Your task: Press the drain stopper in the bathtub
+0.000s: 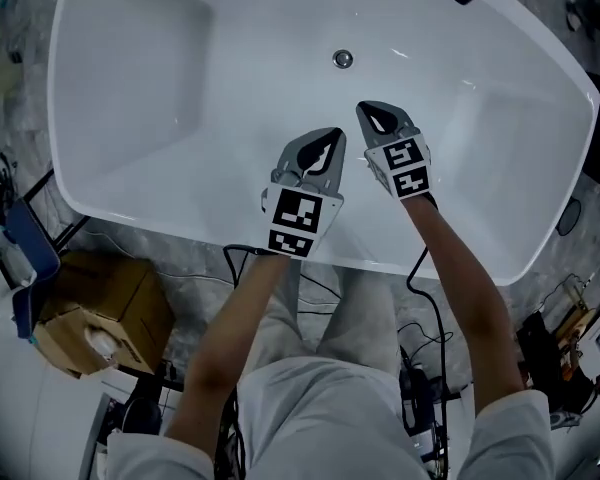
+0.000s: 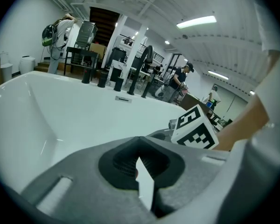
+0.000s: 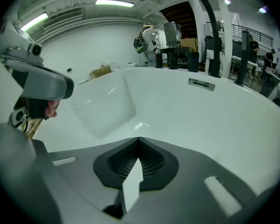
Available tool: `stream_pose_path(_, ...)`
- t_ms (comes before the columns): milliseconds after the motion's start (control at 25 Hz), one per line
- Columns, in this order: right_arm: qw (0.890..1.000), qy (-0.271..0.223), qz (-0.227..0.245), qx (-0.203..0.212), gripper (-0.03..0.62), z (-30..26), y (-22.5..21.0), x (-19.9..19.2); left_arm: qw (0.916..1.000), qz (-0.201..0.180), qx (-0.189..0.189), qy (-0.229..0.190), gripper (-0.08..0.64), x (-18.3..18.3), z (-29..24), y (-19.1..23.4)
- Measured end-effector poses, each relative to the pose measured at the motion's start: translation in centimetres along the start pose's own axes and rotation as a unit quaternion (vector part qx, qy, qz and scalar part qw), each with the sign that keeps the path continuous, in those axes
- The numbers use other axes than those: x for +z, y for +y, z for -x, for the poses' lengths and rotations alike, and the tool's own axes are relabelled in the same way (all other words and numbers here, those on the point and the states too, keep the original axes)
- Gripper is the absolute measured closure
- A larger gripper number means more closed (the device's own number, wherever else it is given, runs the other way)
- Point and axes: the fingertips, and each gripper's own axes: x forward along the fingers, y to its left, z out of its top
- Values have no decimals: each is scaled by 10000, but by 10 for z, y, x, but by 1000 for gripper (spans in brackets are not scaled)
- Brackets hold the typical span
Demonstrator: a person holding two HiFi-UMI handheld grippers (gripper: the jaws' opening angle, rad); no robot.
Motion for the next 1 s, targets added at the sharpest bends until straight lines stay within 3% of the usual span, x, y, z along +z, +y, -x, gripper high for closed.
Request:
stream_pose_path(360,9986,-339,-397,-97,589,87,30,51,9988,47,128,-463,561,64,73,-27)
stream_pose_path(640,9974,-684,-219,100,589,151,59,106,9969,-36,208,-762,561,115,126,-53)
stream_pose_path(1000,9933,-1135,-156,164,589,247,89,159,9942,-438,11,-987,561,173,192,-109)
